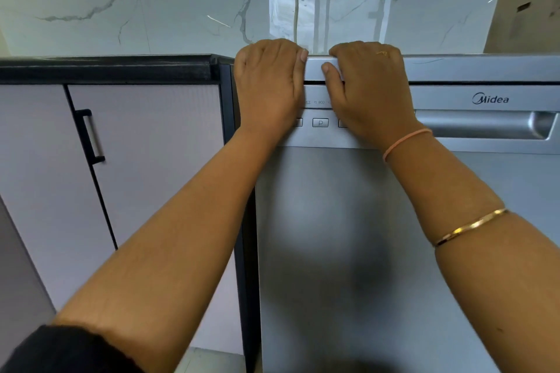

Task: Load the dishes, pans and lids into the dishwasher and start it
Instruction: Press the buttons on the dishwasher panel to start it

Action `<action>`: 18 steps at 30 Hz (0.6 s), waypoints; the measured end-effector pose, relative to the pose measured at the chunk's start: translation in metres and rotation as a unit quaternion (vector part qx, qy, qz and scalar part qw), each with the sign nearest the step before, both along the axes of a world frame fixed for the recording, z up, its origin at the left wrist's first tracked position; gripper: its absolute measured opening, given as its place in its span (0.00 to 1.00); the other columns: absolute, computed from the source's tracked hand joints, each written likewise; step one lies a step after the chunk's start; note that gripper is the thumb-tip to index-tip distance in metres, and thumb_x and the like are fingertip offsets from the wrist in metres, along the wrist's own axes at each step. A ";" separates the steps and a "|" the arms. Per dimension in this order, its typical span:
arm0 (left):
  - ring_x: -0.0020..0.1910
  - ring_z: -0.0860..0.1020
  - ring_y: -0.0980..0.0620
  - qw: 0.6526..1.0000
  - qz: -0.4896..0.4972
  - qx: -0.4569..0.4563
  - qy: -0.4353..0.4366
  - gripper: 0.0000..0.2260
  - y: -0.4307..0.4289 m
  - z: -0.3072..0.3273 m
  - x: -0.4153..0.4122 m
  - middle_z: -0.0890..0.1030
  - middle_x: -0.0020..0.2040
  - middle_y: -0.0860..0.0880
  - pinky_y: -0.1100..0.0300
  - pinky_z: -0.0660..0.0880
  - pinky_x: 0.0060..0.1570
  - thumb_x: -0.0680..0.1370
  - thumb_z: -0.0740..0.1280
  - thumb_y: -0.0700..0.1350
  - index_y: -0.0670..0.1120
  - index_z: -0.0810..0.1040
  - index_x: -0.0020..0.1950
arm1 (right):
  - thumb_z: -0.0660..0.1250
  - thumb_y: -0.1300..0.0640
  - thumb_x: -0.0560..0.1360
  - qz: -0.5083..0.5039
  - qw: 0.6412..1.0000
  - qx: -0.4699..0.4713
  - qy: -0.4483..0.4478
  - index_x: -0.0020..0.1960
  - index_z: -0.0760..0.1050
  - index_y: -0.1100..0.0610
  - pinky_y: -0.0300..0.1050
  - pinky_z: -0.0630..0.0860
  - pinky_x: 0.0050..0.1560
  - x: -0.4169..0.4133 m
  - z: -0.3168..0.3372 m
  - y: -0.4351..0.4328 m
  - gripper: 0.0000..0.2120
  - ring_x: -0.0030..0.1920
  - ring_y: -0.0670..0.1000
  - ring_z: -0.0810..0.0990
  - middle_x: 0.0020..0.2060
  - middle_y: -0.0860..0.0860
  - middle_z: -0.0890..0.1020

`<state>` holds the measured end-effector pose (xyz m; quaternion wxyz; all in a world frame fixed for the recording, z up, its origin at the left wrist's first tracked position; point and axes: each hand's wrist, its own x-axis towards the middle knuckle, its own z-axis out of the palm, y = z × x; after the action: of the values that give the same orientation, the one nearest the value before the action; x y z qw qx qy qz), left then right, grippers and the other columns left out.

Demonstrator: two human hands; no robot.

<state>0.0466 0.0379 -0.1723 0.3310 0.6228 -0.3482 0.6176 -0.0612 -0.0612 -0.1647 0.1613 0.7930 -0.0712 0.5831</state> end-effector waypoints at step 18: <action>0.42 0.74 0.57 0.962 -0.160 0.029 0.221 0.11 0.014 0.014 -0.036 0.78 0.37 0.56 0.48 0.67 0.61 0.80 0.59 0.43 0.48 0.78 0.41 | 0.56 0.53 0.79 0.030 0.987 0.136 0.083 0.58 0.75 0.62 0.51 0.64 0.63 -0.017 0.006 0.019 0.16 0.56 0.58 0.77 0.53 0.58 0.80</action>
<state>0.0110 0.0515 -0.1587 0.4757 0.6893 -0.3795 0.3931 -0.0777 -0.0417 -0.1590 0.0396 0.8550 -0.1124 0.5047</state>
